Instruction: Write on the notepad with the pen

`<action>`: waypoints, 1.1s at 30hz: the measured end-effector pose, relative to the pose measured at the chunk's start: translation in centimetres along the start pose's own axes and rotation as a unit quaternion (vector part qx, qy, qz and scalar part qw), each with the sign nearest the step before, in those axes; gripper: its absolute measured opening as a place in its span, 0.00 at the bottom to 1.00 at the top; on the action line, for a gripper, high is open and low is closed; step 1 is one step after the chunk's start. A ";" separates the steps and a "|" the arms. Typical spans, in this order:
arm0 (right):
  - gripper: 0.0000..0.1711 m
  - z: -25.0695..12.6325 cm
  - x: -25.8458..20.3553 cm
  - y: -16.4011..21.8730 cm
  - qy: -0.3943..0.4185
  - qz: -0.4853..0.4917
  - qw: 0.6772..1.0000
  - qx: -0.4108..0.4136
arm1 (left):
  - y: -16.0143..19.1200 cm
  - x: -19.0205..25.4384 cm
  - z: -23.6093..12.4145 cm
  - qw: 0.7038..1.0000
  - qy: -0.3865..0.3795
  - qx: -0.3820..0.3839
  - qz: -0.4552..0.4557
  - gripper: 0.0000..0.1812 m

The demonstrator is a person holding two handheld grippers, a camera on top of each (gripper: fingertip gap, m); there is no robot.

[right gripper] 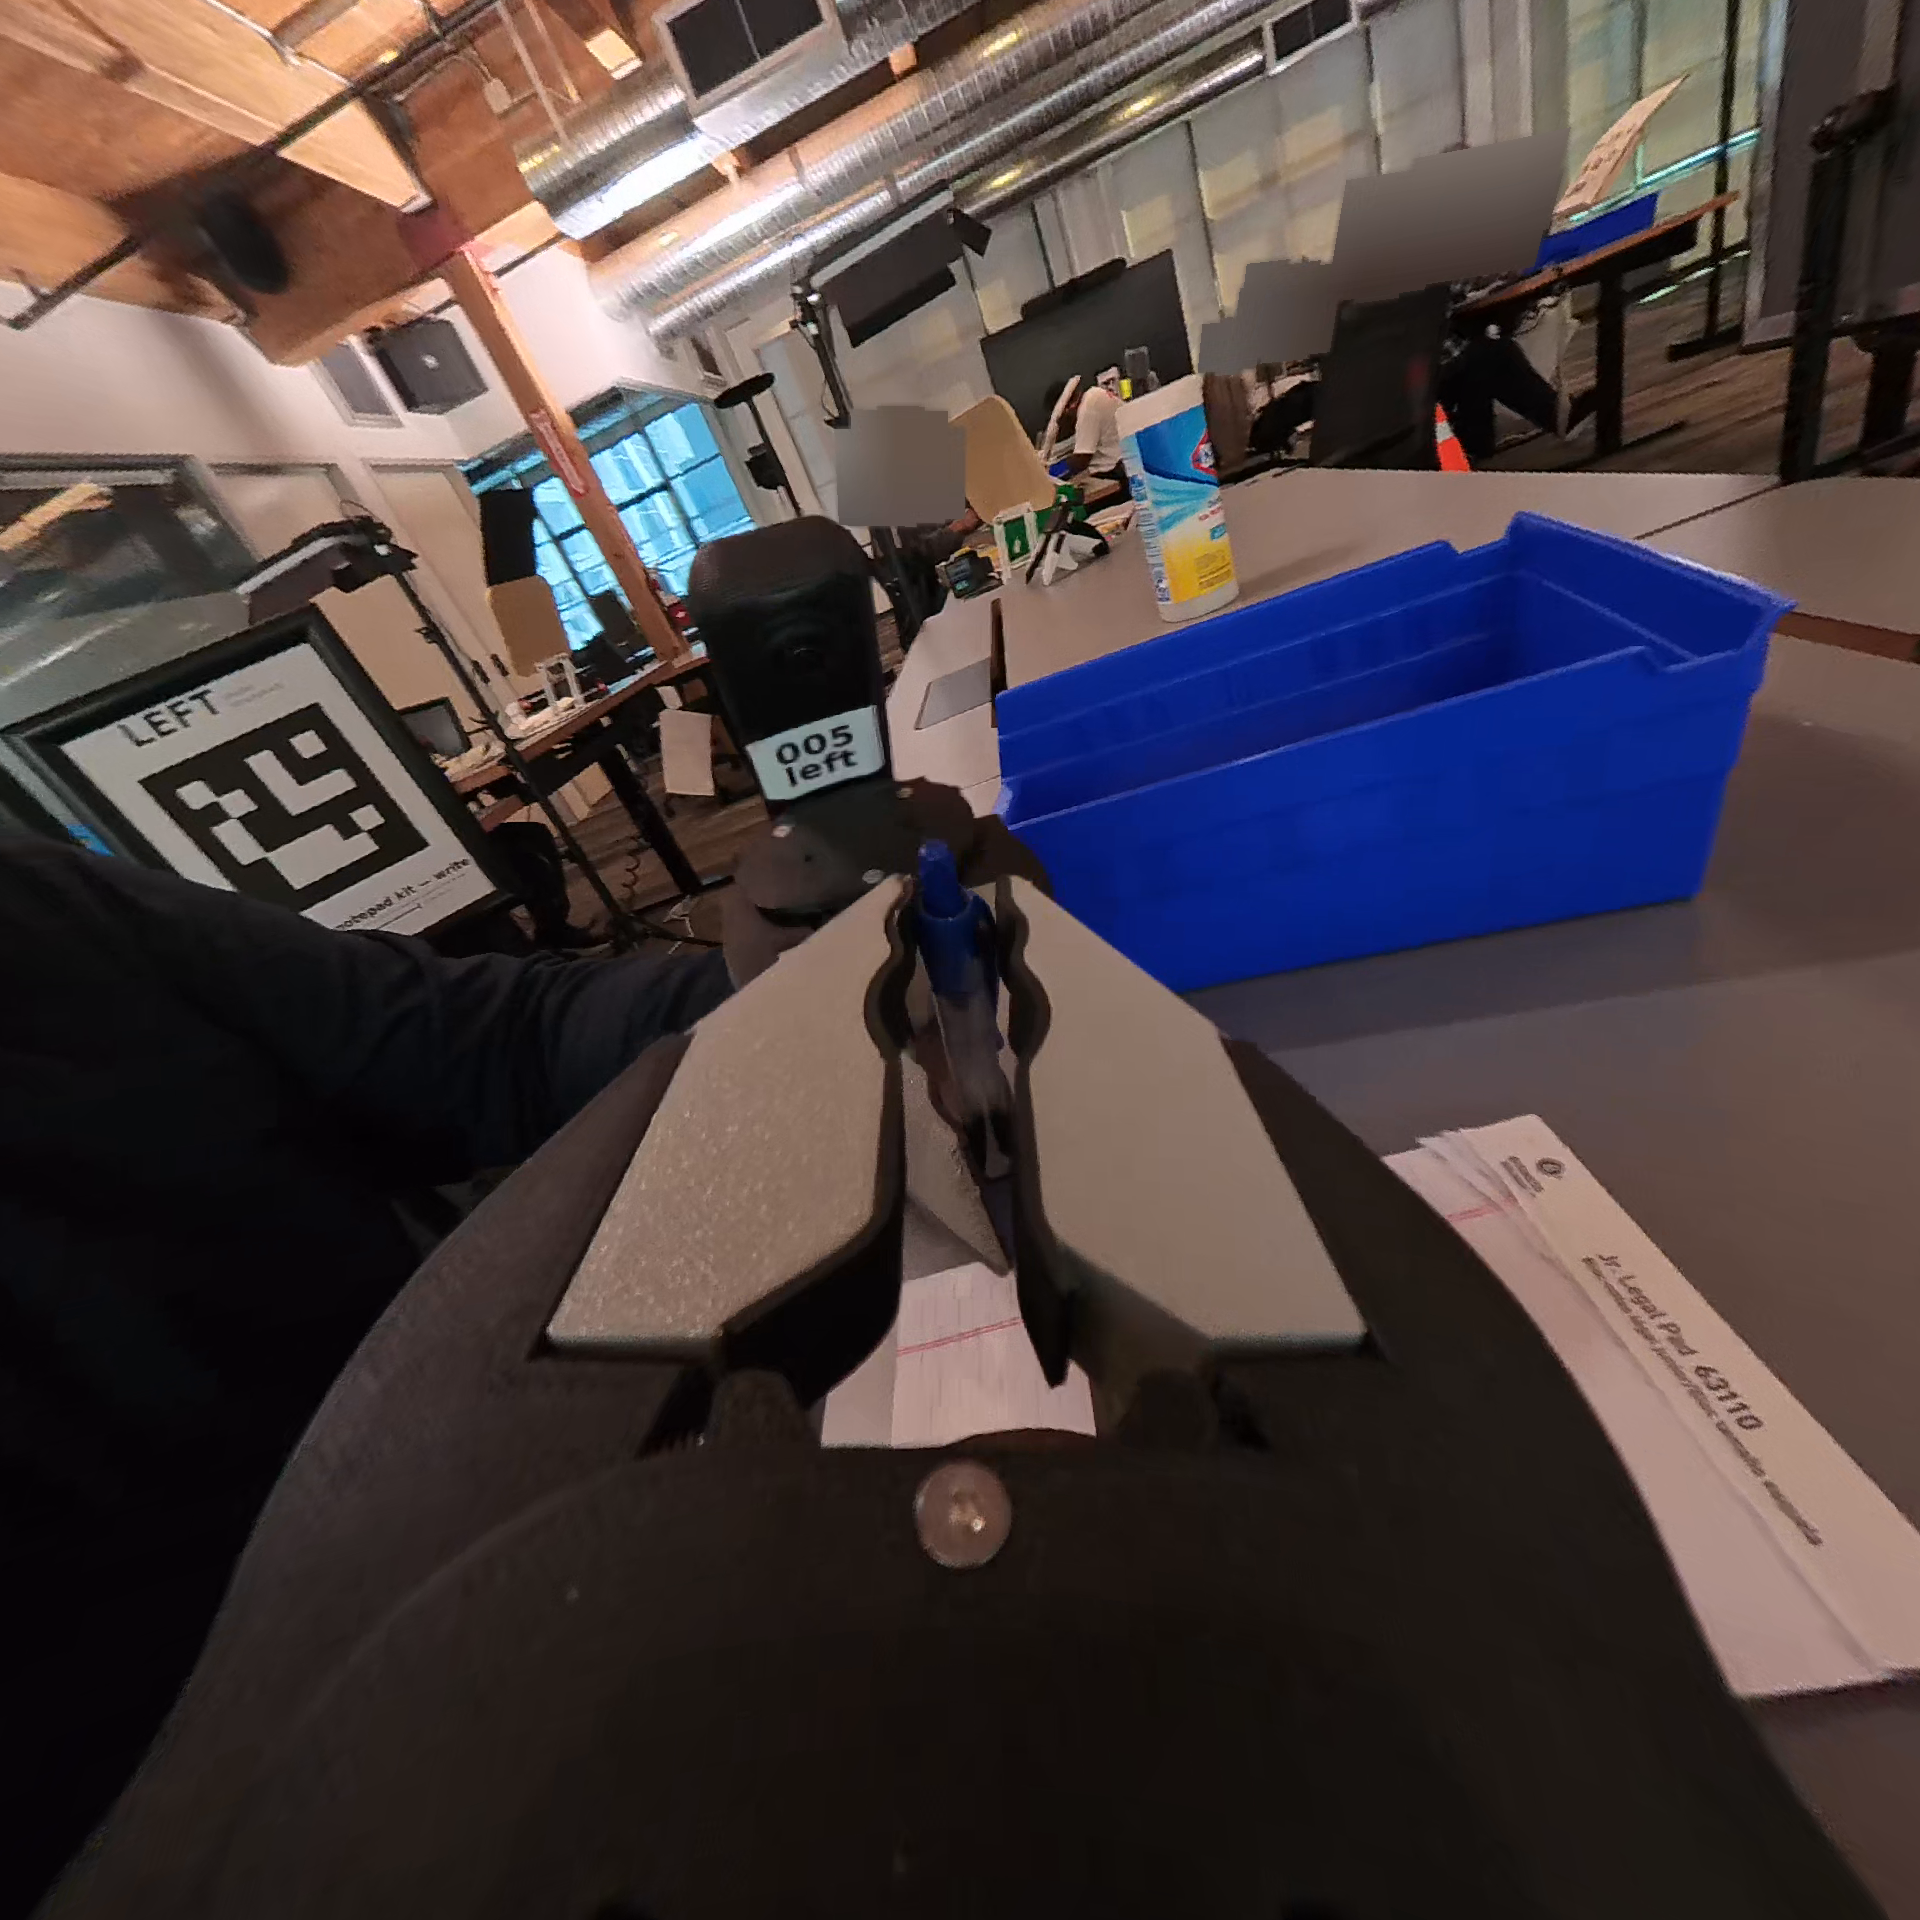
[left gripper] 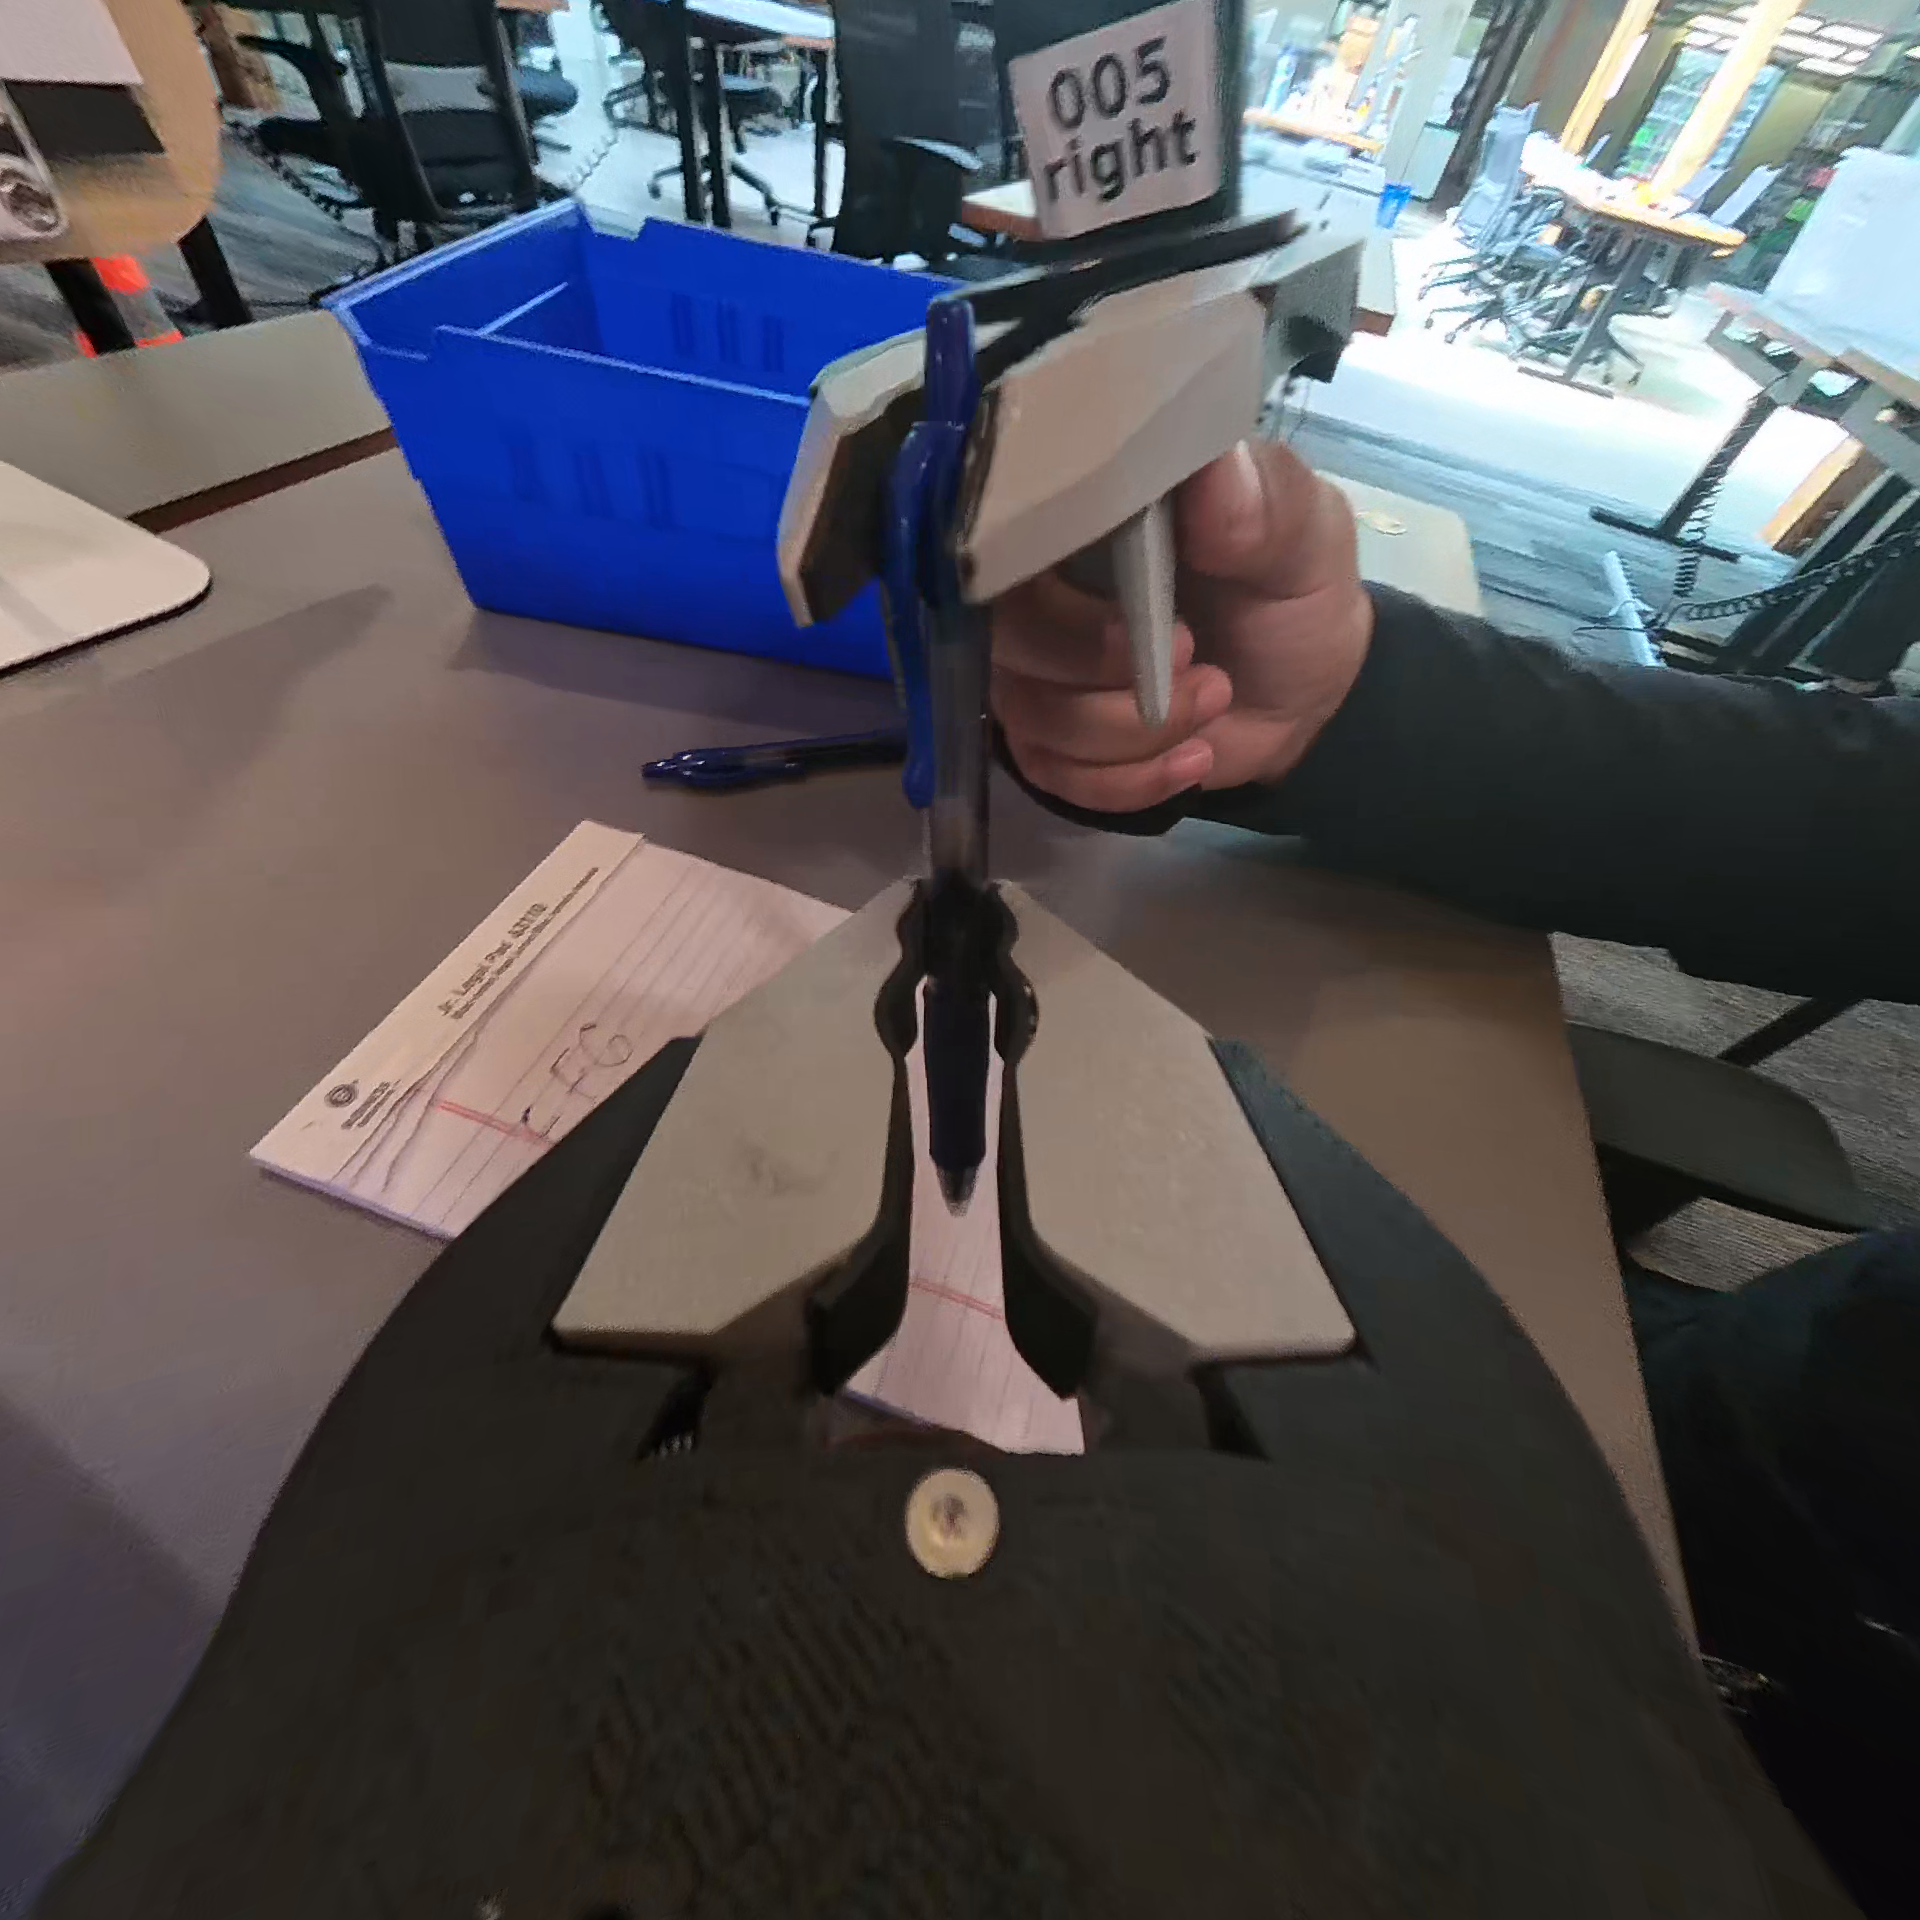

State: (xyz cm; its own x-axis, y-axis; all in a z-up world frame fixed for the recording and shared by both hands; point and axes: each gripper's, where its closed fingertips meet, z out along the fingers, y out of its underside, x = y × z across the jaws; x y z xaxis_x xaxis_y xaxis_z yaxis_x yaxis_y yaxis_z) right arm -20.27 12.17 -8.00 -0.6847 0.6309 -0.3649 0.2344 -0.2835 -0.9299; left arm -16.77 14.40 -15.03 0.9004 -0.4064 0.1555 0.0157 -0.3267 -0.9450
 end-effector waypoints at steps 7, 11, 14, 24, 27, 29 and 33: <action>0.00 -2.4 1.7 -3.6 0.057 0.003 0.991 0.119 | 0.7 -0.7 0.3 1.000 -0.019 -0.021 -0.001 0.04; 0.00 -1.2 1.3 -2.6 0.049 0.002 0.995 0.091 | 0.7 -0.7 0.2 1.000 -0.022 -0.020 0.000 0.04; 0.00 -0.6 1.3 -2.0 0.062 -0.009 0.995 0.076 | 0.7 -0.9 0.1 0.999 -0.023 -0.024 -0.006 0.04; 0.00 -0.1 1.5 -1.0 0.085 -0.024 0.995 0.049 | 1.0 -0.4 0.3 0.999 -0.019 -0.033 -0.013 0.03; 0.00 0.1 1.7 -0.5 0.100 -0.031 0.994 0.036 | 1.1 -0.7 0.1 0.999 -0.030 -0.037 -0.008 0.03; 0.00 -0.1 2.2 -0.4 0.115 -0.030 0.992 0.032 | 1.3 -0.8 0.2 0.999 -0.030 -0.042 -0.011 0.04; 0.00 -1.3 2.3 -2.2 0.121 -0.024 0.990 0.075 | 0.5 -2.0 -0.2 0.998 -0.051 -0.016 -0.018 0.03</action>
State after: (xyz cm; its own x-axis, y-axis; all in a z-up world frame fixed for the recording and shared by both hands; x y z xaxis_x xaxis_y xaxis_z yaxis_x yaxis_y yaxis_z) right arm -21.42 15.20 -6.83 -0.5038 0.7952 -0.3374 0.0886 -0.3410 -0.9359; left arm -18.64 14.85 -15.76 0.9394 -0.3049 0.1568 0.0363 -0.3662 -0.9298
